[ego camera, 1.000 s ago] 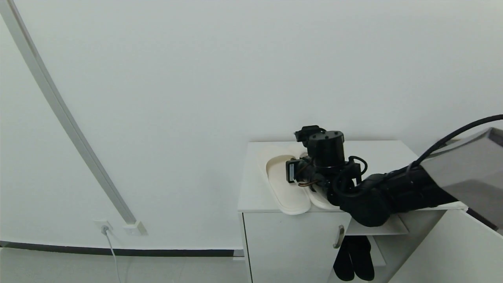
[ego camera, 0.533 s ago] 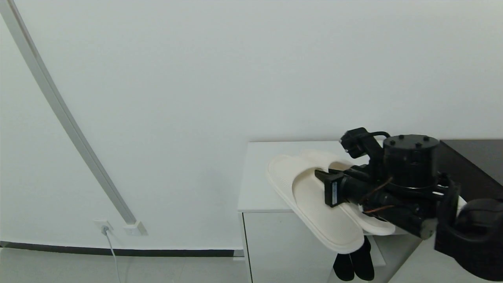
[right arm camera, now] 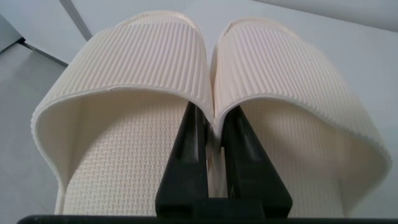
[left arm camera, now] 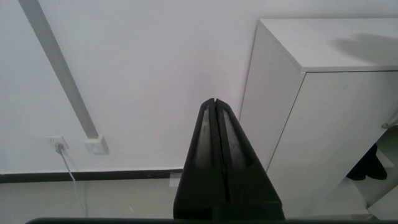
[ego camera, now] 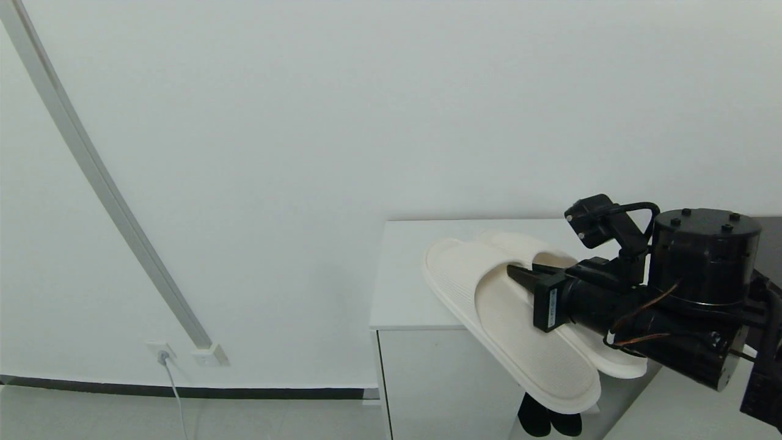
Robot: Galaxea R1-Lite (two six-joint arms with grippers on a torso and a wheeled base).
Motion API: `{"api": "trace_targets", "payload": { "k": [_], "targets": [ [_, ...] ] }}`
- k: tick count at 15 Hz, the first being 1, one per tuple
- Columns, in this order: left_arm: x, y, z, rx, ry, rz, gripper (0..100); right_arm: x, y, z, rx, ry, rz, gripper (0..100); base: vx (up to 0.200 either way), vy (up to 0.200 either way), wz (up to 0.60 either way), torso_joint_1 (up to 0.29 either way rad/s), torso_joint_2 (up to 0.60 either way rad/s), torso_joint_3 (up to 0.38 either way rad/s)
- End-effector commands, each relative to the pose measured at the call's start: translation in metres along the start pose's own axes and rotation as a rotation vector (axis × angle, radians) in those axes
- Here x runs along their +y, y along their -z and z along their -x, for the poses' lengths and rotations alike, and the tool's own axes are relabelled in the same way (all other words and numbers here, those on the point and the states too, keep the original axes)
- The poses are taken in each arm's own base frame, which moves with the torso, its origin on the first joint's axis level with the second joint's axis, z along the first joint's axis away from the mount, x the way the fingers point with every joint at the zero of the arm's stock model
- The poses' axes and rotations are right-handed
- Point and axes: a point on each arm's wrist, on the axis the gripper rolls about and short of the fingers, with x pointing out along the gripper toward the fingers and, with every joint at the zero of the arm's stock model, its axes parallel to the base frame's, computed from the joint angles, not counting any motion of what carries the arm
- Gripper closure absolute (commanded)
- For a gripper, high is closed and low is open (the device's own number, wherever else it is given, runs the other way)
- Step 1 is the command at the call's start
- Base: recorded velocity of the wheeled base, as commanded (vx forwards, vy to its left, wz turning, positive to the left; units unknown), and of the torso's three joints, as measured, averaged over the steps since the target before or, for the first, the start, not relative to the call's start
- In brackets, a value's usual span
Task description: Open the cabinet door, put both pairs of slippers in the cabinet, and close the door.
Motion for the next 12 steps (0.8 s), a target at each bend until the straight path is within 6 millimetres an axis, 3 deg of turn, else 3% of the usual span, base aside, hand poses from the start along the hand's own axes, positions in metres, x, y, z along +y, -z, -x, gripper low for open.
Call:
{"api": "trace_targets", "payload": {
  "k": [1, 12],
  "targets": [
    [0.0000, 0.0001, -0.0001, 0.002, -0.001, 0.001, 100, -0.0005, 0.0004, -0.0009, 0.002, 0.003, 0.000, 100, 0.000, 0.000, 0.00, 0.000, 0.00, 0.000],
    [0.0000, 0.0001, -0.0001, 0.002, 0.001, 0.001, 100, -0.0059, 0.0023, -0.0036, 0.012, 0.024, -0.003, 100, -0.200, 0.000, 0.00, 0.002, 0.00, 0.004]
  ]
}}
